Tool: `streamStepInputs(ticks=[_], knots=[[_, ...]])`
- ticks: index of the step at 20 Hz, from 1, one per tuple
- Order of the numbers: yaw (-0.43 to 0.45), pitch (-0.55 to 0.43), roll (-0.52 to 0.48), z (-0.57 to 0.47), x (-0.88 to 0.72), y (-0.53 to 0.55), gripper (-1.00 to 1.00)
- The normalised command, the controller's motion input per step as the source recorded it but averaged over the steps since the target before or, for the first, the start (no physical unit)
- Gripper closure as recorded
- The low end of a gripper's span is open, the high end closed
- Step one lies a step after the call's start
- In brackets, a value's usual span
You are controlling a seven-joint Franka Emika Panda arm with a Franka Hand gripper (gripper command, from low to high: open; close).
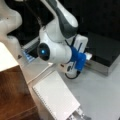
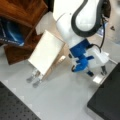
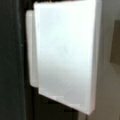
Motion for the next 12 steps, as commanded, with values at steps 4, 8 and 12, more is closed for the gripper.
streamStepInputs(ticks=[4,8,12], knots=[[0.038,-0.139,0.173,-0.08,0.03,-0.01,-1.00],[0.043,-0.095,0.183,-0.10,0.03,-0.05,-1.00],[0.062,-0.081,0.179,-0.12,0.07,-0.05,-1.00]])
